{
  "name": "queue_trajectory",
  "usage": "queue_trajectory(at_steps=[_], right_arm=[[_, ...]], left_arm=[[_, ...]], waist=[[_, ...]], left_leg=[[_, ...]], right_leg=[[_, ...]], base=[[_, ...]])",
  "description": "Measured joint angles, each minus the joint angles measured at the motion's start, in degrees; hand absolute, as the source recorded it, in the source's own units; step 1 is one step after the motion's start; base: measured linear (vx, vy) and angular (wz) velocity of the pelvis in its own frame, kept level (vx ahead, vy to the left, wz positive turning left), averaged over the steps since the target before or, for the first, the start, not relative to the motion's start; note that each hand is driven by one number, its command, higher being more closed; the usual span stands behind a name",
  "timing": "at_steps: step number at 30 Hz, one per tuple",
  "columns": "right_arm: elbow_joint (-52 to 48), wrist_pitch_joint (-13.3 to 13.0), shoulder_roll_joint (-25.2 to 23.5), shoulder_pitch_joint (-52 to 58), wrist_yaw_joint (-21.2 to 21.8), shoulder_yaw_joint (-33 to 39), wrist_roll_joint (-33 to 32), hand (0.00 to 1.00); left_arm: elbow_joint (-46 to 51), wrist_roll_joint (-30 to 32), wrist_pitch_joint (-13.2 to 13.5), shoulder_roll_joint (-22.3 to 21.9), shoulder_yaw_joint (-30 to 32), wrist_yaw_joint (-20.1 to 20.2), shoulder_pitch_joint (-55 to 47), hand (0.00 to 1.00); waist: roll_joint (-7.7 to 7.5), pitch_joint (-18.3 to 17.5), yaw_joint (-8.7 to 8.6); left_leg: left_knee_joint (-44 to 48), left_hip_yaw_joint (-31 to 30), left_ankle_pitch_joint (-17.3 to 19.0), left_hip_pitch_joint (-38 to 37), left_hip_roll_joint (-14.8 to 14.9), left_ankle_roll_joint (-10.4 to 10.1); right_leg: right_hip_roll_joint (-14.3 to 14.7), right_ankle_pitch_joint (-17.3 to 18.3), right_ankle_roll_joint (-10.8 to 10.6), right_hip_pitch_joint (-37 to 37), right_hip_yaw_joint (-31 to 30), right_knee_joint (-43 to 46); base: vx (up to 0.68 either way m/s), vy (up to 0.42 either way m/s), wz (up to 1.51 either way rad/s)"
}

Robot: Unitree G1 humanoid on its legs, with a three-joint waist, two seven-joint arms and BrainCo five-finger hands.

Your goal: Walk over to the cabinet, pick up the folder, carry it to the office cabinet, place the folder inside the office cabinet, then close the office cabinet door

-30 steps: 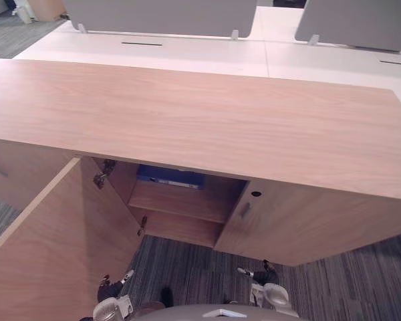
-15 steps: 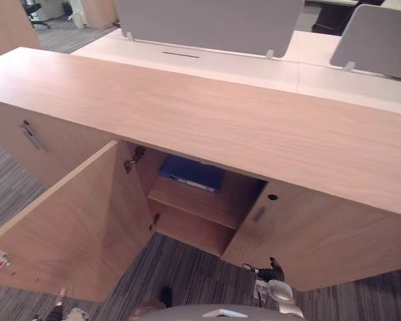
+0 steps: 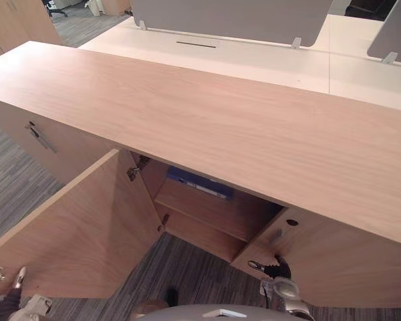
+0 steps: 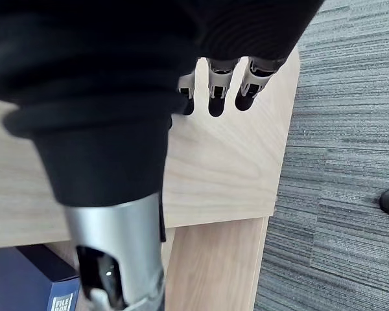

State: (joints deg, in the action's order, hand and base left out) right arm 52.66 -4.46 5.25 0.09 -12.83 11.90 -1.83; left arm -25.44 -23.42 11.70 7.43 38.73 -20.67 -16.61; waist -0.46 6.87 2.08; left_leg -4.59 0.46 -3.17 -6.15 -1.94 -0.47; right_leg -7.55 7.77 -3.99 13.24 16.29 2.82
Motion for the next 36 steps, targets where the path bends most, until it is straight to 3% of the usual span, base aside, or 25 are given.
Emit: queue_trajectory(at_steps=[10, 17, 22, 36], right_arm=[[-0.15, -0.01, -0.02, 0.03, 2.35, -1.76, 0.06, 0.0], [-0.15, 0.39, -0.1, 2.04, 2.36, -2.38, 2.33, 0.0], [-0.04, 0.93, -0.55, 2.31, 2.36, -3.14, 4.05, 0.0], [-0.03, 0.91, -1.4, 3.81, 2.36, -6.79, 4.44, 0.0]], left_arm=[[2.49, 5.25, -0.59, 2.37, -5.02, 2.67, -1.38, 0.0], [7.02, 8.6, -1.16, -0.1, -10.05, 3.36, -3.35, 0.0], [7.02, 7.75, -1.31, -1.46, -12.19, 3.33, -4.22, 0.0], [7.02, 1.02, 0.01, -0.54, -17.72, 3.16, -7.4, 0.0]], waist=[[0.08, 0.26, 0.83], [0.88, 0.24, 0.56], [1.67, -0.01, 0.56], [2.12, -0.29, 1.24]], left_leg=[[-0.38, 2.04, -0.02, 0.33, 0.46, 0.08], [-0.39, 3.82, -0.3, 1.99, 0.87, 0.49], [-0.39, 4.36, -0.31, 2.08, 0.61, 0.47], [-0.34, 5.92, -2.29, 2.59, 1.04, 0.23]], right_leg=[[0.09, 0.11, -0.36, -1.43, -1.9, 0.14], [0.51, 0.71, -0.34, -2.87, -3.23, 0.35], [0.46, 0.67, -0.33, -3.1, -4.62, 0.33], [0.83, -1.12, -1.17, -3.83, -6.15, 0.31]], base=[[-0.11, -0.015, -0.08], [-0.13, 0.014, 0.12], [-0.03, 0.024, -0.01], [0.0, -0.001, -0.01]])
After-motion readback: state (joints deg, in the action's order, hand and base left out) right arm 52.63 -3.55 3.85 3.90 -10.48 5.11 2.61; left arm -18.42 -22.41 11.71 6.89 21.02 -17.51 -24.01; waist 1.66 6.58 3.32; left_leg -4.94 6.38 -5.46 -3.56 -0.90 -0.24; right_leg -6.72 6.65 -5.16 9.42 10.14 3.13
